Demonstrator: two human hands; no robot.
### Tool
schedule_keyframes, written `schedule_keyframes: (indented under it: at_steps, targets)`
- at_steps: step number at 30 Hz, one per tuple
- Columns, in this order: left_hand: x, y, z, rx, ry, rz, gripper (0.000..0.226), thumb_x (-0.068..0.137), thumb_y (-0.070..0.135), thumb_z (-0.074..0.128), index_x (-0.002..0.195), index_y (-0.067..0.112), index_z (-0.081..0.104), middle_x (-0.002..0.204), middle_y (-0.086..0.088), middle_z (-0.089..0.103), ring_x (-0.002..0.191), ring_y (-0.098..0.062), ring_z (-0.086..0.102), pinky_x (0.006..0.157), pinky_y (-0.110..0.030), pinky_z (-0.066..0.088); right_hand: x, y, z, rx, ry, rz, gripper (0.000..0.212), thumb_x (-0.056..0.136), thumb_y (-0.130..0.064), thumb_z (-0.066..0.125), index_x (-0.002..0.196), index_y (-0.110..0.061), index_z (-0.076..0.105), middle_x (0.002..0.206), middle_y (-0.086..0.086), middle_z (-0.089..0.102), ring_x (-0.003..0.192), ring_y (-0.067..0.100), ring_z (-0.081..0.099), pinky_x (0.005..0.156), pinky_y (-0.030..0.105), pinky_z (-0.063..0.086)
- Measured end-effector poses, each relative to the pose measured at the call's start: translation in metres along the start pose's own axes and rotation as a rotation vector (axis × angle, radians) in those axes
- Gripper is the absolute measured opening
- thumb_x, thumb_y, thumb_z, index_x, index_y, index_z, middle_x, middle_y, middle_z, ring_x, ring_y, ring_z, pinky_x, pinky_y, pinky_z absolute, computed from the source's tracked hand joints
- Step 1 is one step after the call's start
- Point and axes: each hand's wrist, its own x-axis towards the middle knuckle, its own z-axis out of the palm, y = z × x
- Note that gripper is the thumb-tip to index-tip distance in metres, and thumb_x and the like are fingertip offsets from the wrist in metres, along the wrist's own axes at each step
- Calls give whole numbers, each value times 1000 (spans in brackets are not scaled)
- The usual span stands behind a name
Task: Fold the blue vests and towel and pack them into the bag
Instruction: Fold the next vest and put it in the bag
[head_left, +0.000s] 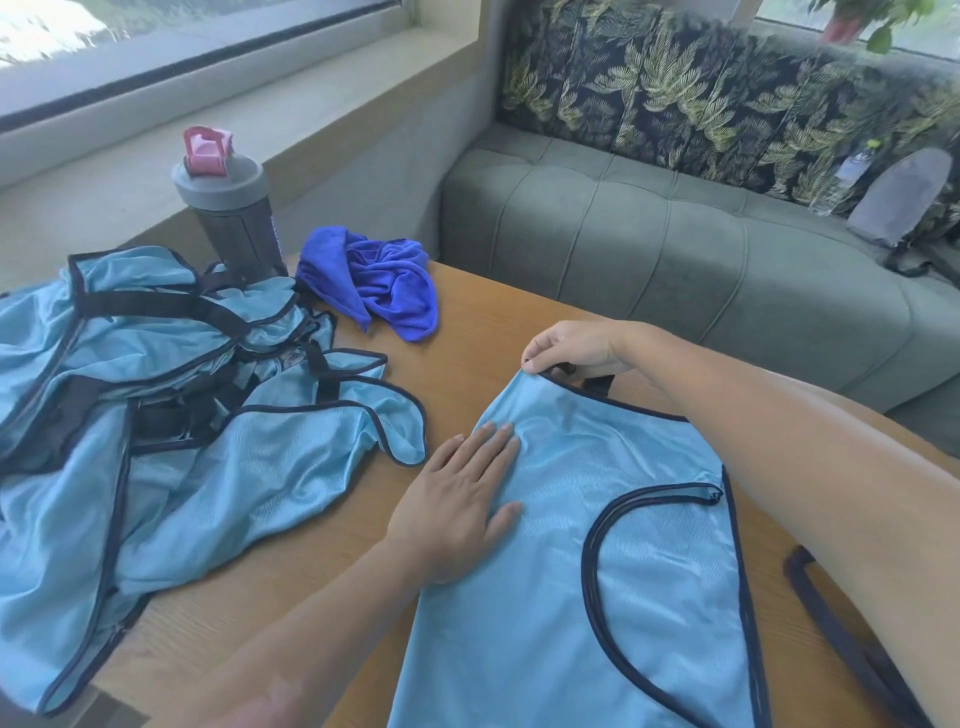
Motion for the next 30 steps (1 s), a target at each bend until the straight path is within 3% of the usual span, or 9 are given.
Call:
schedule_keyframes:
  at_steps: [5, 8, 12, 15, 19, 25, 30]
  targets:
    - [0, 0, -1, 6, -4, -3, 72, 104, 60, 20, 164, 23, 9, 171, 8, 3, 157, -9, -8, 127, -38, 6, -5, -1, 2, -1, -8, -19, 22, 102, -12, 60, 122, -6, 67, 97, 6, 65, 81, 15, 58, 66, 21, 54]
    - [0, 1, -3, 0, -9, -4, 72, 104, 60, 21, 164, 23, 9, 171, 9, 2, 157, -8, -8, 126, -38, 5, -7, -2, 1, 20, -25, -52, 21, 98, -10, 65, 118, -4, 67, 101, 9, 70, 86, 16, 64, 68, 24, 57]
    - [0, 1, -4, -1, -7, -10, 72, 104, 60, 21, 164, 23, 10, 171, 9, 3, 157, -9, -7, 127, -38, 6, -3, 2, -2, 103, 67, -128, 16, 87, -5, 77, 103, -4, 74, 105, 14, 73, 98, 21, 68, 97, 37, 55]
    - [-1, 1, -4, -3, -7, -9, 72, 104, 60, 21, 164, 23, 10, 171, 9, 3, 157, -9, -7, 127, -38, 7, -1, 5, -1, 186, 48, -129, 15, 84, -2, 78, 98, -5, 74, 109, 19, 70, 100, 23, 64, 91, 31, 54]
    - [-1, 1, -4, 1, -12, -8, 72, 104, 60, 21, 164, 23, 10, 171, 8, 1, 157, -9, -8, 127, -38, 6, -2, 6, 2, 182, 12, -114, 22, 83, -11, 82, 102, -4, 72, 95, 9, 71, 90, 19, 64, 86, 29, 53]
    - [0, 1, -4, 11, -12, -8, 72, 104, 61, 20, 164, 23, 9, 171, 8, 2, 157, -9, -8, 127, -38, 6, -3, 0, 10, -23, 141, -136, 39, 77, -24, 89, 108, -11, 70, 105, 5, 74, 92, 15, 69, 77, 25, 54]
    - [-1, 2, -5, 2, -6, -9, 72, 103, 60, 21, 164, 23, 10, 171, 8, 3, 157, -9, -7, 127, -38, 7, -1, -7, 19, -306, 241, -184, 37, 75, -28, 88, 102, -23, 65, 106, -5, 72, 99, 13, 68, 88, 33, 54]
